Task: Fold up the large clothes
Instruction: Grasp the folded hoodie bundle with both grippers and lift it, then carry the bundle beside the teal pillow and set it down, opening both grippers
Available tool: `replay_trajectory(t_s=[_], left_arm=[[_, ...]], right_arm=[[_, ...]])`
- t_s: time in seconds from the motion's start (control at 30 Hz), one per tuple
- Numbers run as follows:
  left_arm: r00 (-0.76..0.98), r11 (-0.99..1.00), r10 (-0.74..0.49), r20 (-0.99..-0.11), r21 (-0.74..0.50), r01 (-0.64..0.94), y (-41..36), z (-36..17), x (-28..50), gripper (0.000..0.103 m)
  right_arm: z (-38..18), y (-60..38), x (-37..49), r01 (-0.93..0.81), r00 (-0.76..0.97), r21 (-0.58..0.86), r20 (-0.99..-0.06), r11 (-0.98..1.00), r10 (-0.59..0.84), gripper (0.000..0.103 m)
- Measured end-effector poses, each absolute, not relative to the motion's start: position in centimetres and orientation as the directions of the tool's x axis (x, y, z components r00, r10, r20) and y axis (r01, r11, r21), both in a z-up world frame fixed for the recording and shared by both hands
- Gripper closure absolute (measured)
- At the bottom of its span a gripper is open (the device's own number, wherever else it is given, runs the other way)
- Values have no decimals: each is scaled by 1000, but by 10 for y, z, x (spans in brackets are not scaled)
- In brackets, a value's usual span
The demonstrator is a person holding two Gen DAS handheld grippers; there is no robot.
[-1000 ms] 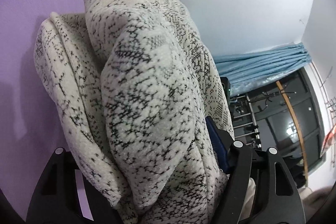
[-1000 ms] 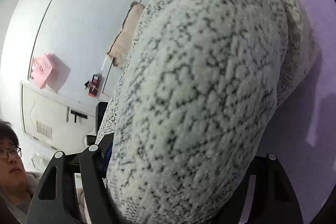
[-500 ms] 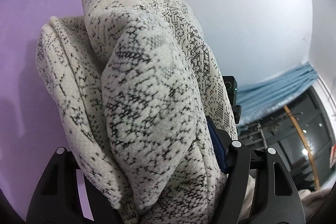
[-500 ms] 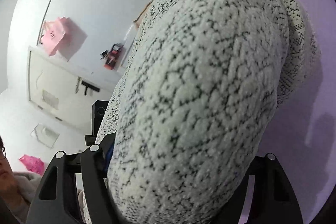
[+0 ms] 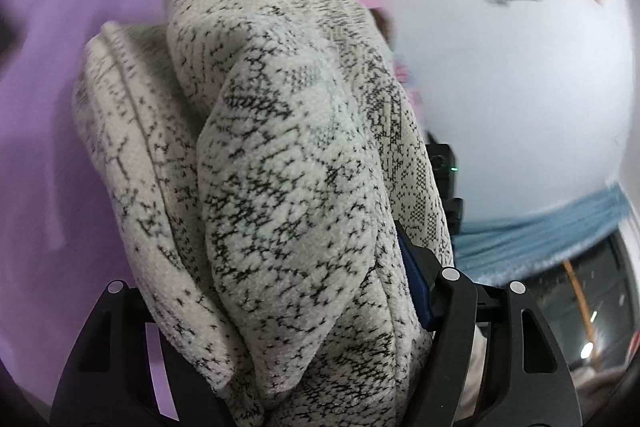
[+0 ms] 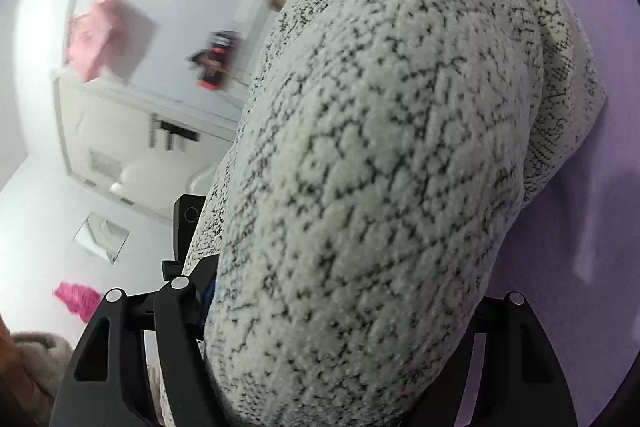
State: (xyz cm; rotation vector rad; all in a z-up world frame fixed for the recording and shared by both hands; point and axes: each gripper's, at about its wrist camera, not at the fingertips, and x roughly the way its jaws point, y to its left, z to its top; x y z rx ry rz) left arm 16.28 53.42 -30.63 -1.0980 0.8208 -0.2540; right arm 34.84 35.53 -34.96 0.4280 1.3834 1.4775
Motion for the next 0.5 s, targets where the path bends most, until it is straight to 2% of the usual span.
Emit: replay_trajectory(t_s=[0.07, 0.17, 0.23, 0.3, 0.33, 0.4, 0.5], left_arm=[[667, 436, -574, -475, -867, -242, 529, -345, 158, 37], [690, 386, -586, -424, -895, -223, 522, -361, 148, 34], [696, 421, -564, -445, -880, -221, 515, -351, 141, 22], [694, 439, -553, -460, -869, -227, 510, -339, 131, 15], [689, 471, -527, -498, -846, -251, 509, -329, 123, 10], [673, 544, -466, -575, -786, -295, 503, -309, 110, 8], [679, 581, -392, -621, -739, -340, 522, -286, 90, 6]], right_arm=[[-369, 363, 345, -443, -412, 873, -402, 205, 818, 34], [-373, 368, 343, -445, -424, 872, -405, 203, 810, 30], [-363, 374, 343, -445, -415, 866, -424, 227, 805, 26], [-350, 377, 333, -467, -396, 846, -459, 256, 795, 25], [-345, 379, 329, -469, -382, 837, -480, 282, 790, 24], [-333, 388, 319, -475, -355, 819, -513, 322, 782, 22], [-312, 401, 301, -480, -311, 796, -548, 369, 776, 22]])
